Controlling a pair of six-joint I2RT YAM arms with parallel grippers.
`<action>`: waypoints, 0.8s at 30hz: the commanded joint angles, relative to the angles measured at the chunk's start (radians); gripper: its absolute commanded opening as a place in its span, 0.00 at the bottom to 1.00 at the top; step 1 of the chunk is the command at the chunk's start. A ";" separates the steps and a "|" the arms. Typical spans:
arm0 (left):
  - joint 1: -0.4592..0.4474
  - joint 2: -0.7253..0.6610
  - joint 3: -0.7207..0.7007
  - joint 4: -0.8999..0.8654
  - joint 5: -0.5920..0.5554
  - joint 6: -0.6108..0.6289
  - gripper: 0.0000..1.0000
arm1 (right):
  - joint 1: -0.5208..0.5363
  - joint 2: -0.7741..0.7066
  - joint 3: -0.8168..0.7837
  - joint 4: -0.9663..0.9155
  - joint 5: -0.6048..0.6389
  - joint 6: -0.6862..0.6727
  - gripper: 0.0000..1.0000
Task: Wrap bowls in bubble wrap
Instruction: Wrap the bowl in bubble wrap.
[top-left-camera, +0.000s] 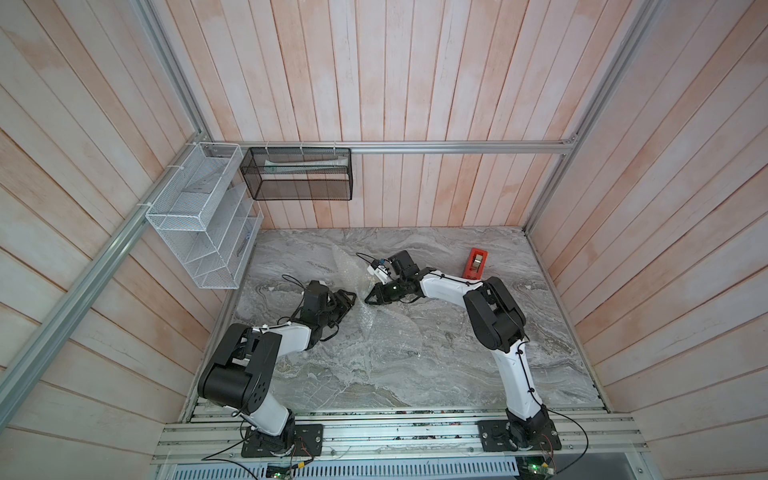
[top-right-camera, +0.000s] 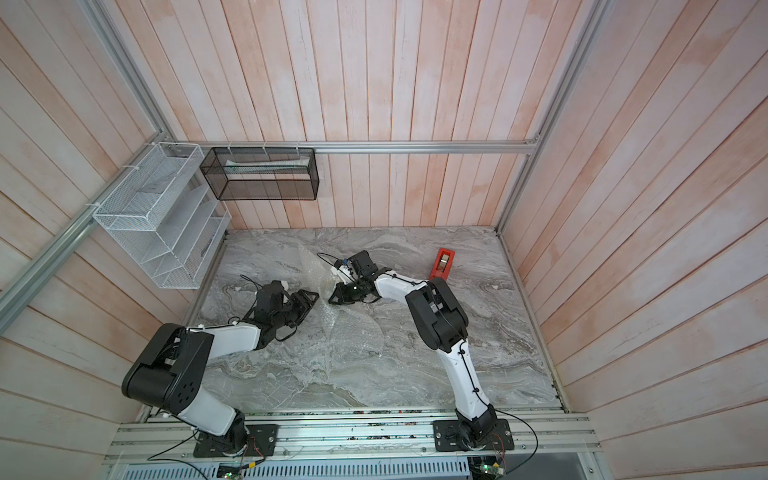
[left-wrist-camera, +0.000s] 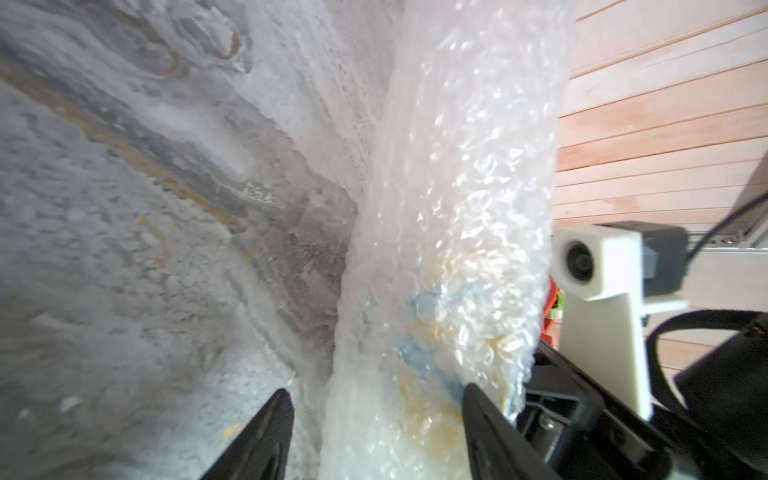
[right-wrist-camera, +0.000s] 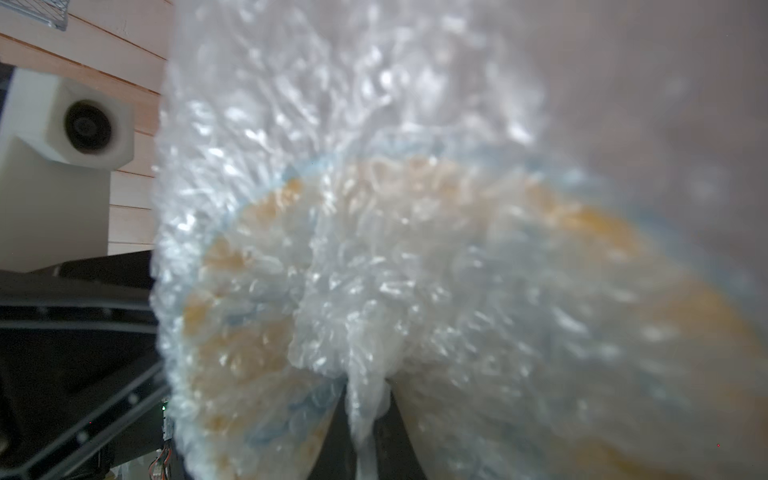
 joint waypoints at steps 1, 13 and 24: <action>-0.006 0.012 -0.020 0.071 0.045 -0.021 0.65 | 0.014 0.035 0.030 -0.059 -0.002 -0.021 0.10; 0.057 -0.132 -0.088 -0.043 -0.046 0.024 0.68 | 0.014 0.045 0.071 -0.069 -0.008 -0.020 0.10; 0.058 -0.026 0.012 -0.030 0.002 0.078 0.83 | 0.029 0.071 0.114 -0.095 -0.015 -0.029 0.10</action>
